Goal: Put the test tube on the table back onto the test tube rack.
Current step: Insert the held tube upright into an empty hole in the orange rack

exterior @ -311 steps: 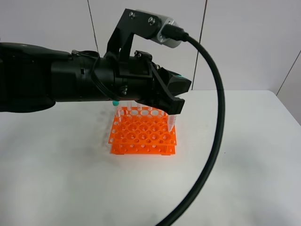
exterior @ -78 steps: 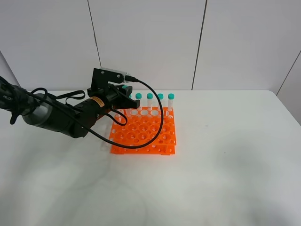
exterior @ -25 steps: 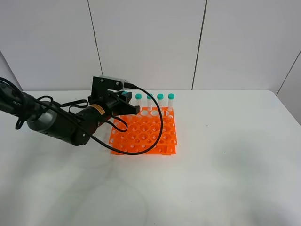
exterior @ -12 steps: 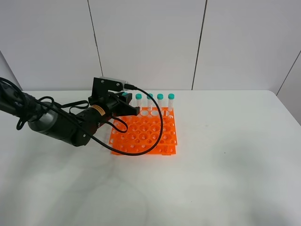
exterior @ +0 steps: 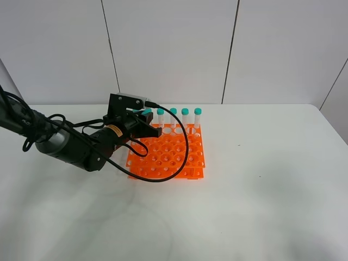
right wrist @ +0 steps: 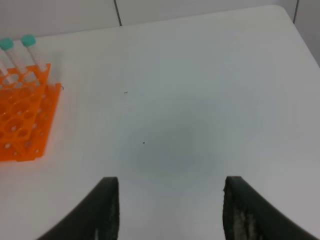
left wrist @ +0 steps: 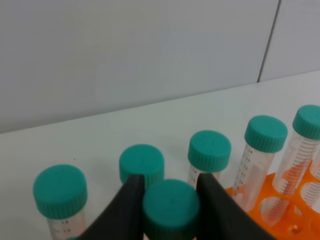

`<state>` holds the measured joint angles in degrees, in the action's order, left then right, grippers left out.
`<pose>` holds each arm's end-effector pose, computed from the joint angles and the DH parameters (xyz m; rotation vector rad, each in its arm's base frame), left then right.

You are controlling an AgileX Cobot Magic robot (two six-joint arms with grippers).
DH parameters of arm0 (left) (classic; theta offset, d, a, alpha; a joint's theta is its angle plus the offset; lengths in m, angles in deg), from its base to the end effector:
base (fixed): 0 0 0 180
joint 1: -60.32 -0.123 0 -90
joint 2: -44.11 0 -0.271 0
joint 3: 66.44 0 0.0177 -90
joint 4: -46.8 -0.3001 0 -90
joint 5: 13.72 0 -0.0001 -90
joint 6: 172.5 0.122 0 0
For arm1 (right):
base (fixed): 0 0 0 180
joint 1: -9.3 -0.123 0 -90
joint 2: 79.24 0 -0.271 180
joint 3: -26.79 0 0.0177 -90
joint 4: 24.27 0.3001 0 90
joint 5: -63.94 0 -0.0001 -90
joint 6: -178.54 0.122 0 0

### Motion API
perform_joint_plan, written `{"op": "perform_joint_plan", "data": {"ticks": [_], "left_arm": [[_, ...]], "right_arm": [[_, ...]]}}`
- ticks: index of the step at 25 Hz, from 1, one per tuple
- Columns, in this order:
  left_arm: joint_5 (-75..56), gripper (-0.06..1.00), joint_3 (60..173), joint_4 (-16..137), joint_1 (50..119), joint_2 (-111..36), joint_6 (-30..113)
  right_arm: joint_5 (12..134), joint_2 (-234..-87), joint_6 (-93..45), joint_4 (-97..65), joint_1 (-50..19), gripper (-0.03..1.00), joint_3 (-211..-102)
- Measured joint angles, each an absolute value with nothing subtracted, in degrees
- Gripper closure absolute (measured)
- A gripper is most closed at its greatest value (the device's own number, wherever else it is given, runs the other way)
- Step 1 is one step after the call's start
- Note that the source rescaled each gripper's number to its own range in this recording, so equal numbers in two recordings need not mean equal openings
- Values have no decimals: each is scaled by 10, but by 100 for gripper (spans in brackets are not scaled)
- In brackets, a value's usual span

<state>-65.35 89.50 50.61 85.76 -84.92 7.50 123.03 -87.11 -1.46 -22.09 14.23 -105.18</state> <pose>0.4015 -0.1840 0.0495 0.3191 1.7529 -0.3045 0.0807 -0.0030 0.2914 0.0850 2.0046 -0.0098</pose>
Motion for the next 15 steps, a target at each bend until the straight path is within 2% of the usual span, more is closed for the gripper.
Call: {"op": "perform_joint_plan", "data": {"ticks": [15], "left_arm": [[-665, 94, 896, 504, 860, -872, 79]], "right_arm": [[1230, -871, -15, -221, 142, 43, -1052]]}}
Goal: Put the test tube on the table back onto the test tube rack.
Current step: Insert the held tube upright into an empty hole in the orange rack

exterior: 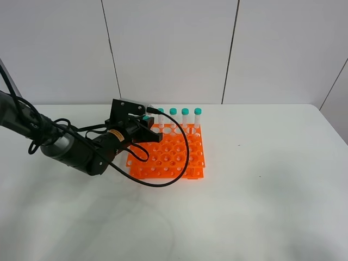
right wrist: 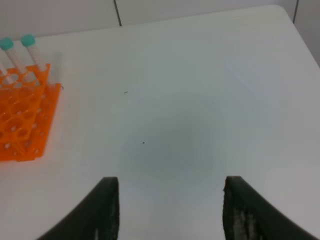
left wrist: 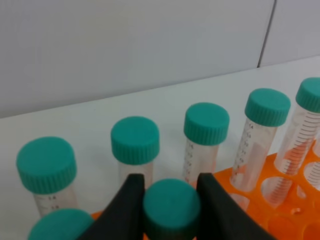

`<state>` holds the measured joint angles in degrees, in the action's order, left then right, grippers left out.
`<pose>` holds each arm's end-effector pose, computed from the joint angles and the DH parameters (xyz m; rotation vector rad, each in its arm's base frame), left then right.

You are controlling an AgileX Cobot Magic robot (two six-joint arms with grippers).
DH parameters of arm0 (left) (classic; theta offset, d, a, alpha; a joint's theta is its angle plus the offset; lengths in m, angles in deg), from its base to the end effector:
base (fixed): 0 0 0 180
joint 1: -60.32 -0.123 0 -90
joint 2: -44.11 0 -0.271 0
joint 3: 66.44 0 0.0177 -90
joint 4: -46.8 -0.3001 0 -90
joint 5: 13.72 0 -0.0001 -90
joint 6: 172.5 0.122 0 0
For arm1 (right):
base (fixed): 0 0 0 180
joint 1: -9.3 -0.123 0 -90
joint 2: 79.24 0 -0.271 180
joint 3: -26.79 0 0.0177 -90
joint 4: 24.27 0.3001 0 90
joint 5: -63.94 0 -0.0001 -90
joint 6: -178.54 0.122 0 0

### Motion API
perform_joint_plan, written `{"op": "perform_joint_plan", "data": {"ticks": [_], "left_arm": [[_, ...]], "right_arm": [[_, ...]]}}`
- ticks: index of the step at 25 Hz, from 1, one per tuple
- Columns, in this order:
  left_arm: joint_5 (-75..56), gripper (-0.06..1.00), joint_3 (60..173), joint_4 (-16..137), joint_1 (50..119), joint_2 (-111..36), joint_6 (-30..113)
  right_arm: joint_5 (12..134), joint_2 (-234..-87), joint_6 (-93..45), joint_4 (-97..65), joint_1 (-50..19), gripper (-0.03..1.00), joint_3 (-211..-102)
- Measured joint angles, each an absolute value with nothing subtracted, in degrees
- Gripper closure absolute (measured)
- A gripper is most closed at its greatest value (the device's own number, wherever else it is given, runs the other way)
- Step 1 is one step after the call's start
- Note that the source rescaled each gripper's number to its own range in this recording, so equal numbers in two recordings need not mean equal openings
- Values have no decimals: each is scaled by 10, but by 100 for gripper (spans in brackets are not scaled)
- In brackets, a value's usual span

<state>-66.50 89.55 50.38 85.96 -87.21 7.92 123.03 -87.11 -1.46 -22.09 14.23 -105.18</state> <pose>0.3985 -0.1846 0.0345 0.3375 1.7684 -0.2978 0.0807 -0.0030 0.2914 0.0850 2.0046 -0.0098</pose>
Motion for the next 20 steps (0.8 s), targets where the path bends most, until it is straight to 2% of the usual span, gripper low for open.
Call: {"op": "perform_joint_plan", "data": {"ticks": [20], "left_arm": [[-672, 94, 896, 504, 860, -874, 79]], "right_arm": [[1230, -871, -15, -221, 142, 43, -1052]]}}
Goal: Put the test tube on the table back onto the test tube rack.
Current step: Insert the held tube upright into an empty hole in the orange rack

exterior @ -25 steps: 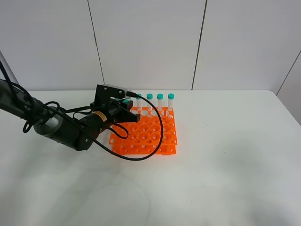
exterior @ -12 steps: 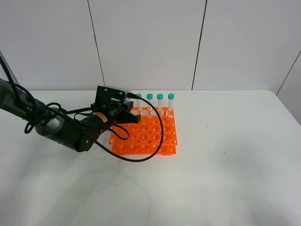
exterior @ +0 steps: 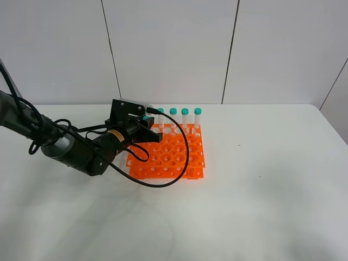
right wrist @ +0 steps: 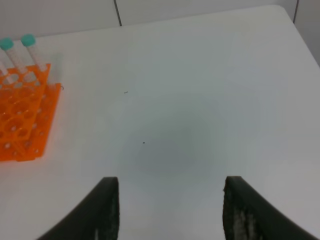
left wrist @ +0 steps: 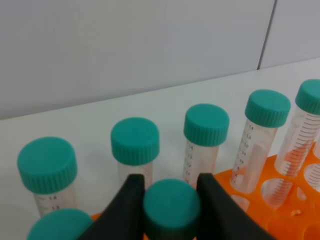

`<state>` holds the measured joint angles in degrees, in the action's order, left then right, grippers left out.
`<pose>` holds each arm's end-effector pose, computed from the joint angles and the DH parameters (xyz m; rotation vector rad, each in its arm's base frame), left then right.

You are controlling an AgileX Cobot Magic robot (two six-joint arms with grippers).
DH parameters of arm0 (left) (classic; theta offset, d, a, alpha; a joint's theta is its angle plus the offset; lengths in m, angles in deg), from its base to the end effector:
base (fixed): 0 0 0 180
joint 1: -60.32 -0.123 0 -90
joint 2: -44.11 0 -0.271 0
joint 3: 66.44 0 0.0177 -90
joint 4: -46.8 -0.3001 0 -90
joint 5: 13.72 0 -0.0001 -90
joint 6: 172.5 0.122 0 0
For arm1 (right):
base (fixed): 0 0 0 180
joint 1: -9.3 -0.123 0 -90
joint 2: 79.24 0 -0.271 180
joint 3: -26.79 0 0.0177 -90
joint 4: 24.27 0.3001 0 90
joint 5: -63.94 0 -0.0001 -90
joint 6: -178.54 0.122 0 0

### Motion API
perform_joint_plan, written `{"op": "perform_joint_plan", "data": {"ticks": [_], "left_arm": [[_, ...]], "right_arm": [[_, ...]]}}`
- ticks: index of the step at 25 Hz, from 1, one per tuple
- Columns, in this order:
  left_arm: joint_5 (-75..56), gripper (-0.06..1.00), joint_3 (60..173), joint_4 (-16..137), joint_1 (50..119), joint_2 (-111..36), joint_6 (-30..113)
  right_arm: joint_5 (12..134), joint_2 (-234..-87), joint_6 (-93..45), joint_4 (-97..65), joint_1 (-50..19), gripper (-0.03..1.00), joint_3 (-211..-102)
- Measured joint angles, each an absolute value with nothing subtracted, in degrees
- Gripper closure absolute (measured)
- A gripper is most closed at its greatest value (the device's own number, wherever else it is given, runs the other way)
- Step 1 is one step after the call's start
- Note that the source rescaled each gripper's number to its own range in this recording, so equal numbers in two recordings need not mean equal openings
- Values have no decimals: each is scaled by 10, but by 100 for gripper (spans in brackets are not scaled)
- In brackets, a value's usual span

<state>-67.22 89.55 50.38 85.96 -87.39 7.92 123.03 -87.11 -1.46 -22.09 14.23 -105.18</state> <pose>0.3986 -0.1845 0.0346 0.3356 1.7591 -0.2987 0.0807 -0.0030 0.2914 0.0850 2.0046 -0.0098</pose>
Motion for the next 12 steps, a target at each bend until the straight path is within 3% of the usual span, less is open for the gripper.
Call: {"op": "perform_joint_plan", "data": {"ticks": [12], "left_arm": [[-672, 94, 896, 504, 860, -874, 79]], "right_arm": [[1230, -871, -15, -221, 142, 43, -1052]]}}
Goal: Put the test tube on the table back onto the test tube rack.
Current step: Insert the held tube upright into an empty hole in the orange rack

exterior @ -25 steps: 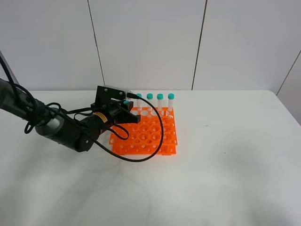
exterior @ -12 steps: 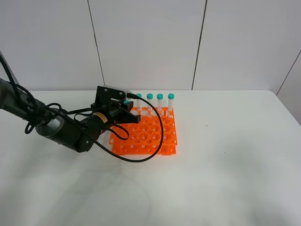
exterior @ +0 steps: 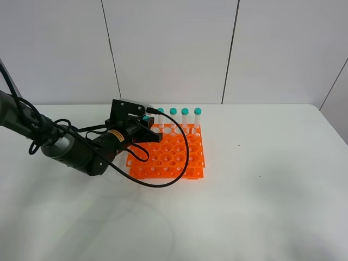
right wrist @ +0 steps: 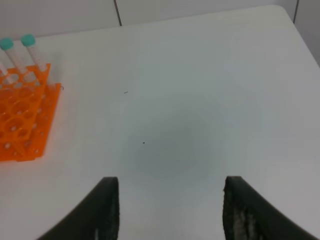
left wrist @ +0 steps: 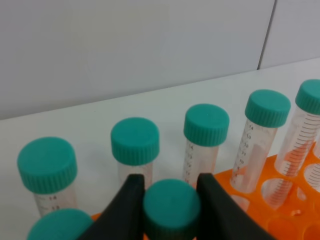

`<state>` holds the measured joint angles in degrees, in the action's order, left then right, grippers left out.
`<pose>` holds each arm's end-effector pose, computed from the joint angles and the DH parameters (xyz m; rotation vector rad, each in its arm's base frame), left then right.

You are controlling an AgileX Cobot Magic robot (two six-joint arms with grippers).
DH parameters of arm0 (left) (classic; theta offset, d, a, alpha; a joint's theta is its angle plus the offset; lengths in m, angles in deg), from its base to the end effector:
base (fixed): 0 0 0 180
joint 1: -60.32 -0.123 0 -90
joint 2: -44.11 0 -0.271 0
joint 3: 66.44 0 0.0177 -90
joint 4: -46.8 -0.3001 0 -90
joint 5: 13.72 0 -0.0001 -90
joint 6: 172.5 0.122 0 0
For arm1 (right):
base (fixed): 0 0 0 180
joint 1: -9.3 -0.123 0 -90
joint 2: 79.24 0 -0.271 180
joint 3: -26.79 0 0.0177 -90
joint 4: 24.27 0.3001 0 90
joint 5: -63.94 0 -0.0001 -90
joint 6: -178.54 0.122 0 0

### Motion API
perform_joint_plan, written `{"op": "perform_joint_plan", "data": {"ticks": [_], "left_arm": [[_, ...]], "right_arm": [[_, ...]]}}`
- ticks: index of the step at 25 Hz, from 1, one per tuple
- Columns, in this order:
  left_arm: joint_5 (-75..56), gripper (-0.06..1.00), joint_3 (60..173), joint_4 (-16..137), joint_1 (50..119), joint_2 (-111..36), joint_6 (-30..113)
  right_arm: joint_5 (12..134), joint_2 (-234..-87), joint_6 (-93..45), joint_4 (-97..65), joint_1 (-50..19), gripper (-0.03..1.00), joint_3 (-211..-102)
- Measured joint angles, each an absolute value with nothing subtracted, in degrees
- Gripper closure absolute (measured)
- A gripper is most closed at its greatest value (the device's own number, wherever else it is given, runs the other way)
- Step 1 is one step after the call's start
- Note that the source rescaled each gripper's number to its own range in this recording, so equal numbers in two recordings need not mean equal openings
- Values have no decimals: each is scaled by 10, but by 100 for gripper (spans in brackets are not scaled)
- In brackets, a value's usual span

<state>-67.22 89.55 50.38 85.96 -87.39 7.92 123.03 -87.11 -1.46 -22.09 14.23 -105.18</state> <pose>0.3986 -0.1845 0.0346 0.3356 1.7591 -0.2987 0.0807 -0.0030 0.2914 0.0850 2.0046 -0.0098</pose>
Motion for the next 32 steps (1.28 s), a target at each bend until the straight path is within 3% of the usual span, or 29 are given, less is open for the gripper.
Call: {"op": "perform_joint_plan", "data": {"ticks": [10, 25, 32], "left_arm": [[-672, 92, 896, 504, 860, -874, 79], [-672, 78, 896, 504, 860, -874, 79], [-672, 76, 896, 504, 860, -874, 79]], "right_arm": [[1230, -871, -15, -221, 142, 43, -1052], [1230, -871, -15, -221, 142, 43, -1052], [1230, -871, -15, -221, 142, 43, -1052]]}}
